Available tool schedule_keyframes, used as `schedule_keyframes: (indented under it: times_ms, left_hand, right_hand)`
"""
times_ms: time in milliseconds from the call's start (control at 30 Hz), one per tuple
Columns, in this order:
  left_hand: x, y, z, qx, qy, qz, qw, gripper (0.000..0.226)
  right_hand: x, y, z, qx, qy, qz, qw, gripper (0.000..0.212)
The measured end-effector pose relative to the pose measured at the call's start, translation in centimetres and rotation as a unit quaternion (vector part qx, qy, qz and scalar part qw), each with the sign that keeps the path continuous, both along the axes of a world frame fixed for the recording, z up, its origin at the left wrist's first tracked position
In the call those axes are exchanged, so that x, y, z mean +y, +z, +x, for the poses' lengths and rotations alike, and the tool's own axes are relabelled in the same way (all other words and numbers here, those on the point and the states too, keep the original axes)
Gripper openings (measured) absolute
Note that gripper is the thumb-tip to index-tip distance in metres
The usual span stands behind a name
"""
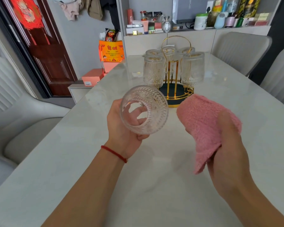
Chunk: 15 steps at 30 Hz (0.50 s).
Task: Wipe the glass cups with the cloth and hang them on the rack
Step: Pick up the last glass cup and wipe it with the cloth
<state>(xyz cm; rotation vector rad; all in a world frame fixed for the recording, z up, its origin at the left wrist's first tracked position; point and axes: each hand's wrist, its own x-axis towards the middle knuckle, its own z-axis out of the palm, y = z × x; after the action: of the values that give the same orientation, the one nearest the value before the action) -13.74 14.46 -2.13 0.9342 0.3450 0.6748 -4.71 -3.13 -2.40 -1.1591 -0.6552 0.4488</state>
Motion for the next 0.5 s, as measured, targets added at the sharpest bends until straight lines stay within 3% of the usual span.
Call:
schedule_keyframes:
  times_ms: [233, 333, 400, 500]
  left_hand:
    - [0.2, 0.0, -0.2, -0.018, 0.01, 0.018, 1.0, 0.033]
    - [0.1, 0.2, 0.0, 0.005, 0.033, 0.04, 0.999, 0.048]
    - [-0.3, 0.5, 0.2, 0.036, 0.064, 0.071, 0.995, 0.045]
    - [-1.5, 0.9, 0.7, 0.107, 0.122, 0.147, 0.976, 0.037]
  right_hand:
    - [0.0, -0.4, 0.3, -0.021, 0.004, 0.004, 1.0, 0.035]
    - [-0.1, -0.7, 0.4, -0.007, -0.004, 0.005, 1.0, 0.04]
    - [0.0, -0.6, 0.3, -0.017, 0.019, -0.008, 1.0, 0.051]
    - [0.2, -0.8, 0.8, 0.025, 0.149, 0.042, 0.988, 0.08]
